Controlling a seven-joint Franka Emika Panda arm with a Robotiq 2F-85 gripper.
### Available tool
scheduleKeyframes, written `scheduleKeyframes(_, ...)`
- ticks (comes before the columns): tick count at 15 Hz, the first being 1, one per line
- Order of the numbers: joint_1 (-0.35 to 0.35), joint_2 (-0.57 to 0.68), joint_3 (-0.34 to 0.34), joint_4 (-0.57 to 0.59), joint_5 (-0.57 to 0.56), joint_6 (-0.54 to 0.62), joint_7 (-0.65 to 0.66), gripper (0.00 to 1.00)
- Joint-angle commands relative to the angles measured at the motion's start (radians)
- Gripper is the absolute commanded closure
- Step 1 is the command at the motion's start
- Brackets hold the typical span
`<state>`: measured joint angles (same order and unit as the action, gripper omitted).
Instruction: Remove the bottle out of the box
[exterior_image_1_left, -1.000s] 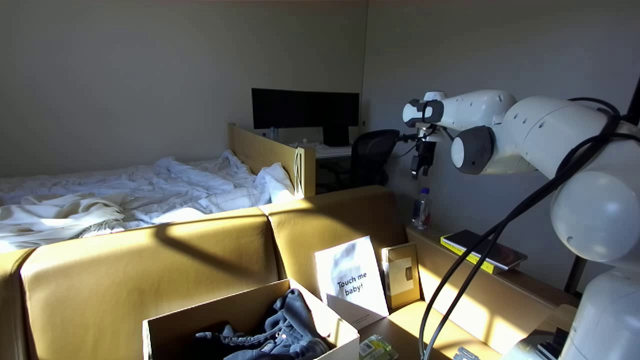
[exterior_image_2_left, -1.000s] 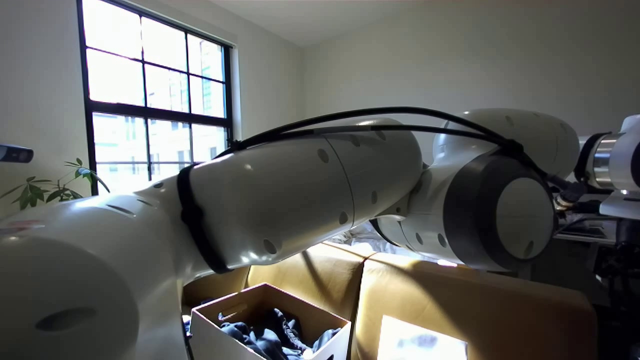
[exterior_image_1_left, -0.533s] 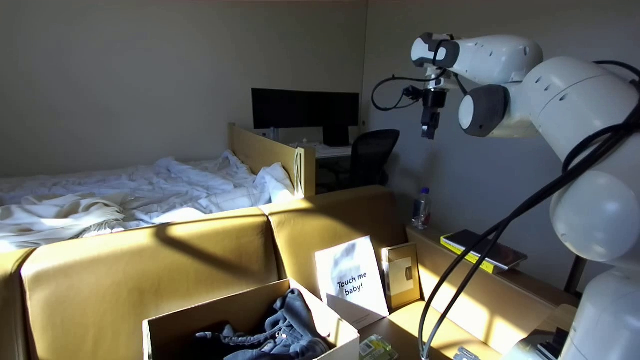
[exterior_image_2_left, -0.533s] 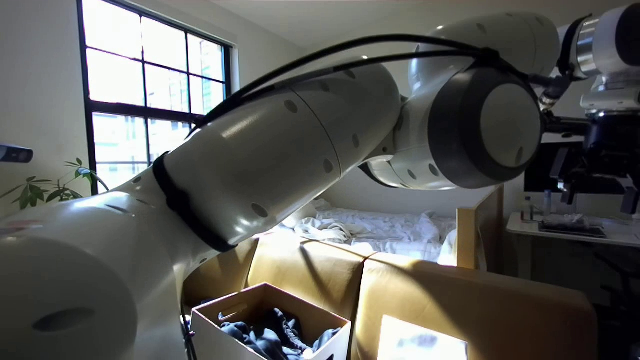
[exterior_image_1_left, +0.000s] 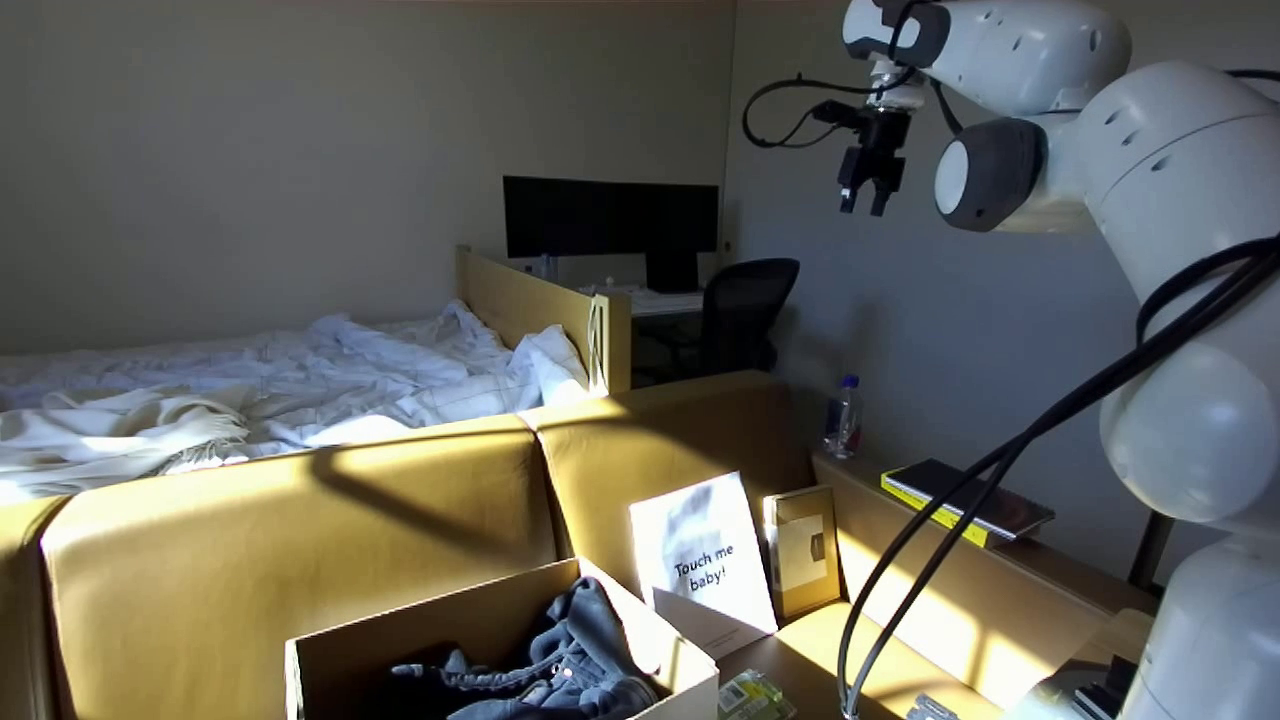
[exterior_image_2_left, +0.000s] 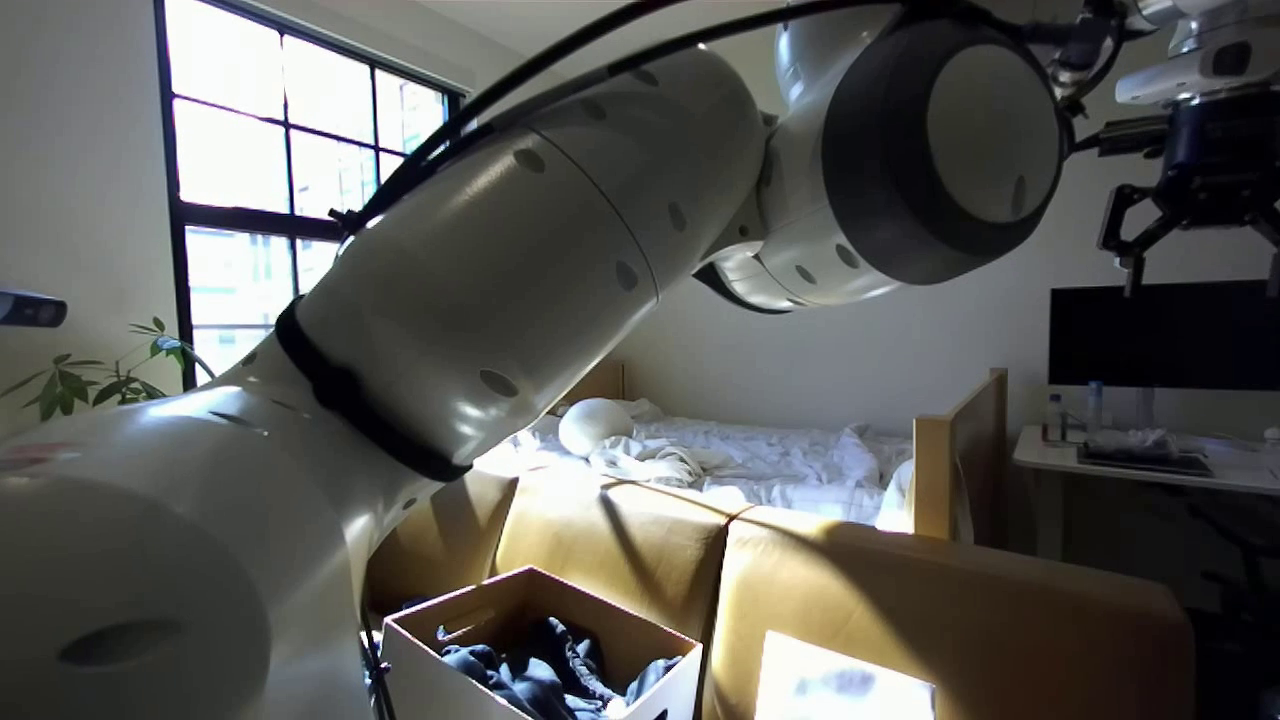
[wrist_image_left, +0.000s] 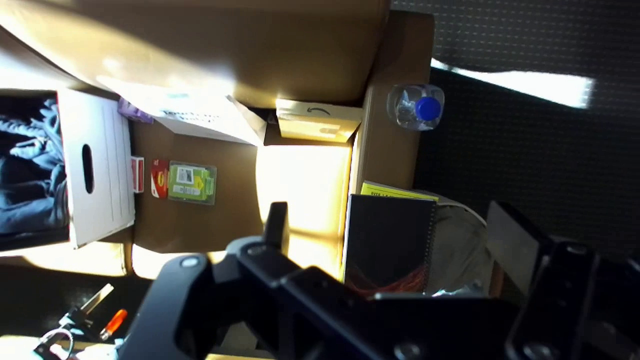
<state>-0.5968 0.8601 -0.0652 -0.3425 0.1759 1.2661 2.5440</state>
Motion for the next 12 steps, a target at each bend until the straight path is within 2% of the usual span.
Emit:
scheduleKeyframes(1,-0.002,-0.011,-0.008,-0.031,0.007,0.085,0.173,0.00)
scheduleKeyframes(2,0.001,-0.021,-0.001,-0.039,-0.004,0.057,0.082,0.00)
scheduleKeyframes(12,0.000,-0.018,-0.009,-0.048,-0.005,0.080,0.087,0.00)
